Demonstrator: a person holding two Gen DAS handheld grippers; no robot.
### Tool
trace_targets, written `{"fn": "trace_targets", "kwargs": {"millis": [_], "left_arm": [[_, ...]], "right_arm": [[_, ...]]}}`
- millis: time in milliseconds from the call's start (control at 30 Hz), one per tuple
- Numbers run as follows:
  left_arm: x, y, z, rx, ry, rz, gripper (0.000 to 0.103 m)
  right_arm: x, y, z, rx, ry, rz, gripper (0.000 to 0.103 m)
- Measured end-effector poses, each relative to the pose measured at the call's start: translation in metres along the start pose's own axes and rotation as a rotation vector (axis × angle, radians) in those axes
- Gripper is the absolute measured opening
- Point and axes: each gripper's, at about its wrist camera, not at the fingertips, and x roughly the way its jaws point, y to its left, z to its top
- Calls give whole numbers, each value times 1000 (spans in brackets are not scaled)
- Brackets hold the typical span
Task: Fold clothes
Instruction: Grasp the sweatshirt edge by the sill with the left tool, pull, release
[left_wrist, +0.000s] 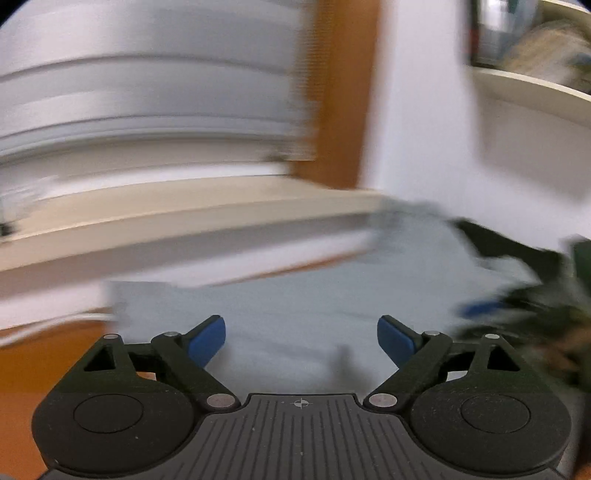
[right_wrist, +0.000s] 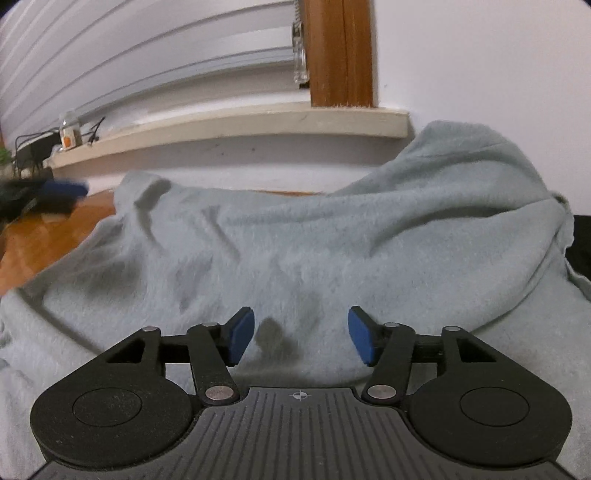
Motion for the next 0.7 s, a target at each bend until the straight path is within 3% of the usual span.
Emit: {"fn": "trace_targets", "kwargs": {"millis": [133,200,300,333,367,400,533,700], "left_arm": [[25,70,5,-168,18,49,91],[31,96,5,-269,-4,40,89],[41,119,2,-368,-18,-2,76],[45,124,1,-388,-21,-20,65],[47,126,0,-397,-22,-38,52],[48,124,0,-382,-19,-45,49],[56,117,0,-318,-2,-22,49],[63,121,4,-352,21,-38,49]], "right_arm": [[3,-3,-1,13,28,-1,60],[5,1,-1,-7,37,4,68],[7,9,-2,-55,50,-13,73],[7,9,-2,-55,50,-14,73],[7,9,-2,-56,51,-16,73],[7,8,-2,-50,50,-13,73],[7,9,-1,-51,52,-17,74],[9,9,0,-49,53,-15,74]]}}
